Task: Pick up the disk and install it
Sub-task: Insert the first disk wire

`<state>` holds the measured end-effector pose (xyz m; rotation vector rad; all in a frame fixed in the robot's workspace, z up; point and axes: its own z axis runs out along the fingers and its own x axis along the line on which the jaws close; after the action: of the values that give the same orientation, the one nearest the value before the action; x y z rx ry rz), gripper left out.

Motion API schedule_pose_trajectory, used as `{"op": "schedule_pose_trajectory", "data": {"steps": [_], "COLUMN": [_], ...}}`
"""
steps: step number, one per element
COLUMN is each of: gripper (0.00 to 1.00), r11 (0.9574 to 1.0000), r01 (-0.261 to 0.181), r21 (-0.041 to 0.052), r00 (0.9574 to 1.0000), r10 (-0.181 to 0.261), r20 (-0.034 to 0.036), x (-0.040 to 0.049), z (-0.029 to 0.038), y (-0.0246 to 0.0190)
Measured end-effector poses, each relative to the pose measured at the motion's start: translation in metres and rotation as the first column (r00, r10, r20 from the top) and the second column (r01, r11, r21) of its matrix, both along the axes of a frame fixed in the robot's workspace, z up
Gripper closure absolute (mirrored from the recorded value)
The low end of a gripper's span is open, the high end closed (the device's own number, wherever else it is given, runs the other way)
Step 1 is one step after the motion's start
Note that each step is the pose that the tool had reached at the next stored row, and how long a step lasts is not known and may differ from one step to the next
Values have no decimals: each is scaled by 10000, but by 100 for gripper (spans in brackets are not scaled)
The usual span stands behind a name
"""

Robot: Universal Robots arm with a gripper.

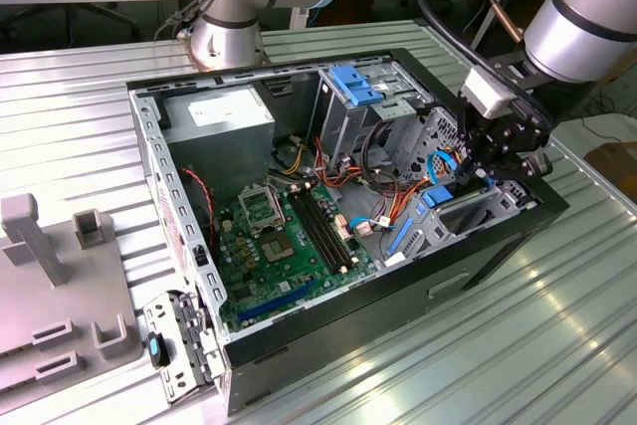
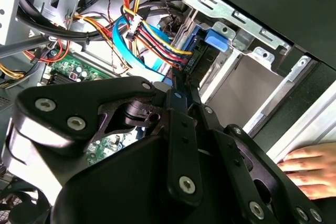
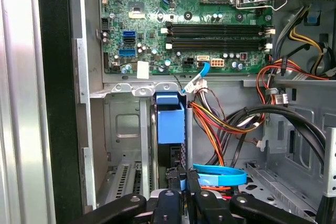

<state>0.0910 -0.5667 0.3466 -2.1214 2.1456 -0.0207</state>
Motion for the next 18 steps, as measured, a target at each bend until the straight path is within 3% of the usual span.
{"op": "schedule_pose_trajectory", "data": {"steps": [12,18], "gripper": [84,84], "r11": [9998,9998], "r01": [-206,-207], "r21": [11,17], "r00": [9998,9998], "r10": [206,207], "r20": [-1,-1], "x": [6,8], "z": [-21,6], "y": [0,0]}}
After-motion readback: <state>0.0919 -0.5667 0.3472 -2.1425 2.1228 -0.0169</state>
